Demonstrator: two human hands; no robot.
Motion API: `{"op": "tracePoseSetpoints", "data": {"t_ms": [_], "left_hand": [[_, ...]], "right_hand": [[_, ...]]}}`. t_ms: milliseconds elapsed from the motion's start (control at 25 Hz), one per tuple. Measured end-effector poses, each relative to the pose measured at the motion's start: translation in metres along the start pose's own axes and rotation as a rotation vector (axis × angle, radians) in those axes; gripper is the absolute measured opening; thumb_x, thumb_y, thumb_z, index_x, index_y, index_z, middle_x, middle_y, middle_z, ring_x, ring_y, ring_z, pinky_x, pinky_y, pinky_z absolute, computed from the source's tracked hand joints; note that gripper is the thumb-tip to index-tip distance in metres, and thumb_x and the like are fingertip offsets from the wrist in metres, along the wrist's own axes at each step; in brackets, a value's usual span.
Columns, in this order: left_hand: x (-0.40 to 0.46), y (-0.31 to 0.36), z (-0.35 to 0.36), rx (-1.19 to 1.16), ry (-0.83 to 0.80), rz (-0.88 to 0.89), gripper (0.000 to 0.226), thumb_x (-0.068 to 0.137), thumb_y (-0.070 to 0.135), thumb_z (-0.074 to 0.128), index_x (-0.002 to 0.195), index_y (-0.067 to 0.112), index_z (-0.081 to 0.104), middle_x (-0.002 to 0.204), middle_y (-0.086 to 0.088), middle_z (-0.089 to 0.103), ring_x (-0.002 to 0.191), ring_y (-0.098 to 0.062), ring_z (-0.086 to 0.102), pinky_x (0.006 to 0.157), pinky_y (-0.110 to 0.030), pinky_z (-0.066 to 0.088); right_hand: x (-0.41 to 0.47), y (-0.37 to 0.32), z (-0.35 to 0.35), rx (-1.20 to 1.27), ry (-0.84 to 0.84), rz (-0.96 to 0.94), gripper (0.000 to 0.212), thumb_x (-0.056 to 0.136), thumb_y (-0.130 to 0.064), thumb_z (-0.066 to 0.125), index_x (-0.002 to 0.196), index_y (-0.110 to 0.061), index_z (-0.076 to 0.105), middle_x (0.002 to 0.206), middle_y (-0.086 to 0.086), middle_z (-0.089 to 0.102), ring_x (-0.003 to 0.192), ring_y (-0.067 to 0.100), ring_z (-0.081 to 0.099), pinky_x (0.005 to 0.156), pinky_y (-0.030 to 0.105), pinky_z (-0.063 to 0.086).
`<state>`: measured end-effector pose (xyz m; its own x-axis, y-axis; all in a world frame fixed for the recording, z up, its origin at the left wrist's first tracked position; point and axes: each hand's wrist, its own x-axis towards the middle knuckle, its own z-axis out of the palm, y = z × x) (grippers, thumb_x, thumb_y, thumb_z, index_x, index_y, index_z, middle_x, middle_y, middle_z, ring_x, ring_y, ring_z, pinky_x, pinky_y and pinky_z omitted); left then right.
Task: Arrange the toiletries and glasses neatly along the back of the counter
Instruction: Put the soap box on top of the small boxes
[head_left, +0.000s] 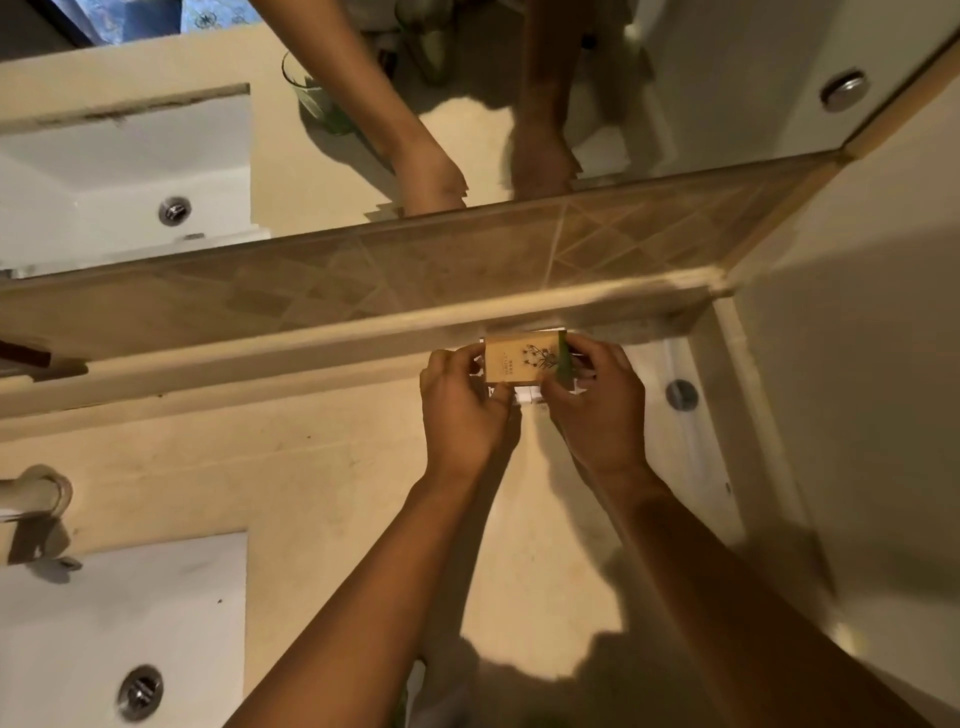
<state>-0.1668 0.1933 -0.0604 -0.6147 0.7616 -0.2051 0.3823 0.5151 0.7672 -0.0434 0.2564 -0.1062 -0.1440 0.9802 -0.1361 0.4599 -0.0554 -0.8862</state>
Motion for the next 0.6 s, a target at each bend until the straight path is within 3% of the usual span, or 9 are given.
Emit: {"op": "tracePoseSetpoints", "data": {"t_ms": [80,240,600], "left_hand": [[0.004,-0.001,0.004,0.02,-0.012,-0.002,0.045,0.086,0.005,0.07,0.13,0.011,0.064,0.112,-0.003,0.059,0.108,-0.026,0.059,0.093,-0.031,0.049],[0.009,-0.003,0.009,0.045,0.005,0.017,0.041,0.085,0.005,0.07,0.125,0.01,0.067,0.102,0.001,0.056,0.1,-0.027,0.061,0.088,-0.032,0.049],[0.012,-0.003,0.013,0.049,0.006,0.003,0.043,0.084,0.006,0.069,0.126,0.013,0.066,0.106,-0.005,0.06,0.101,-0.027,0.061,0.09,-0.034,0.05]], "right_hand": [[0.006,0.001,0.002,-0.061,0.014,-0.044,0.045,0.083,-0.023,0.076,0.126,-0.026,0.062,0.124,-0.008,0.06,0.109,0.007,0.063,0.091,0.03,0.058],[0.014,0.006,0.004,-0.138,0.004,-0.064,0.038,0.085,-0.028,0.072,0.122,-0.028,0.063,0.124,-0.008,0.061,0.109,0.011,0.063,0.091,0.042,0.058],[0.015,0.01,0.007,-0.09,-0.002,0.005,0.039,0.087,-0.023,0.073,0.124,-0.028,0.061,0.125,-0.008,0.062,0.108,0.01,0.063,0.089,0.039,0.06]]}}
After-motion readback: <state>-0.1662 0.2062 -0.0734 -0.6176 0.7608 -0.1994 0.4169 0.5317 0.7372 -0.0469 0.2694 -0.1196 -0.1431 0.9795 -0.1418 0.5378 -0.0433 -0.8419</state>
